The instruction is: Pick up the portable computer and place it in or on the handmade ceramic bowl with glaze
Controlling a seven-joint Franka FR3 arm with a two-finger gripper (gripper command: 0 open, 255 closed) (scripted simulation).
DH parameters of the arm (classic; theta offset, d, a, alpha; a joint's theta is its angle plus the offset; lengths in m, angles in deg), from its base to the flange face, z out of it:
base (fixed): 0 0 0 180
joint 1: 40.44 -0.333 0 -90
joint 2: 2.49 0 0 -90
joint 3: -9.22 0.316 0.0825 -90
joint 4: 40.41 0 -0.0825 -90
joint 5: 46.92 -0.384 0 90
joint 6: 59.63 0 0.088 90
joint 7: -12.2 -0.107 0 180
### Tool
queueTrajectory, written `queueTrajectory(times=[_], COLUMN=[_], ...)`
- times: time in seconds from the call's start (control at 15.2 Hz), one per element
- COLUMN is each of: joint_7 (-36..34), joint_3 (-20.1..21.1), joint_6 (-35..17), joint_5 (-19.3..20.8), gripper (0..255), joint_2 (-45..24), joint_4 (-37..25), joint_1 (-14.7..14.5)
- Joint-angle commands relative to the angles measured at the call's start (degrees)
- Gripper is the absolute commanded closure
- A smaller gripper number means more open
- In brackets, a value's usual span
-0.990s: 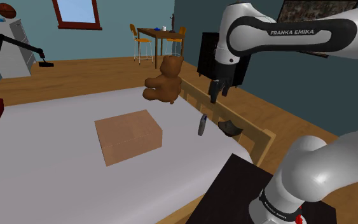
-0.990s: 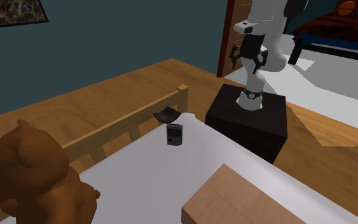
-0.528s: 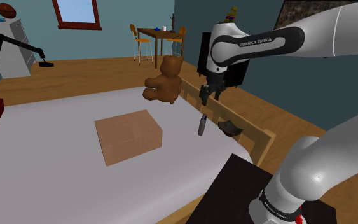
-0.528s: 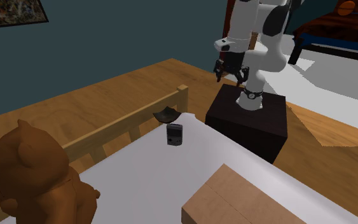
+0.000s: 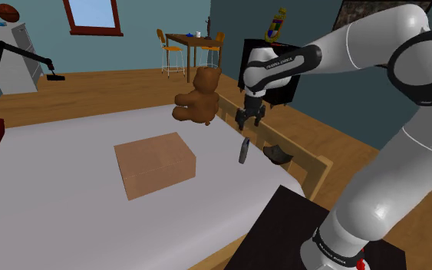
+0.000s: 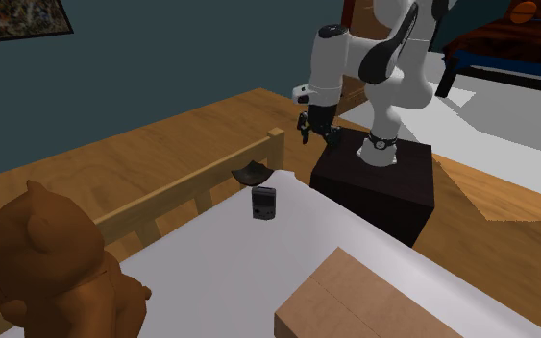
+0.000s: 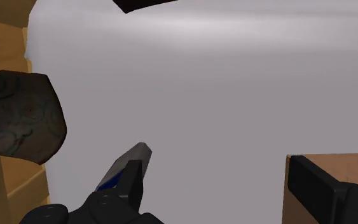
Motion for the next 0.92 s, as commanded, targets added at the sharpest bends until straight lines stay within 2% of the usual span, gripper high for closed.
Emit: queueTrajectory(times=[0.0, 0.4, 0.86], joint_7=[0.0, 0.6, 1.4], joint_3=[-0.9, -3.1, -4.1], joint_6=[-1.7, -5.9, -8.2], joint_5=[-1.2, -5.6, -11.7], gripper=[0, 0, 0], joint_2=[-4.3, -16.4, -30.6], joint_4=[-2.5, -9.4, -19.9], joint_1=[0.6, 3.1, 7.5])
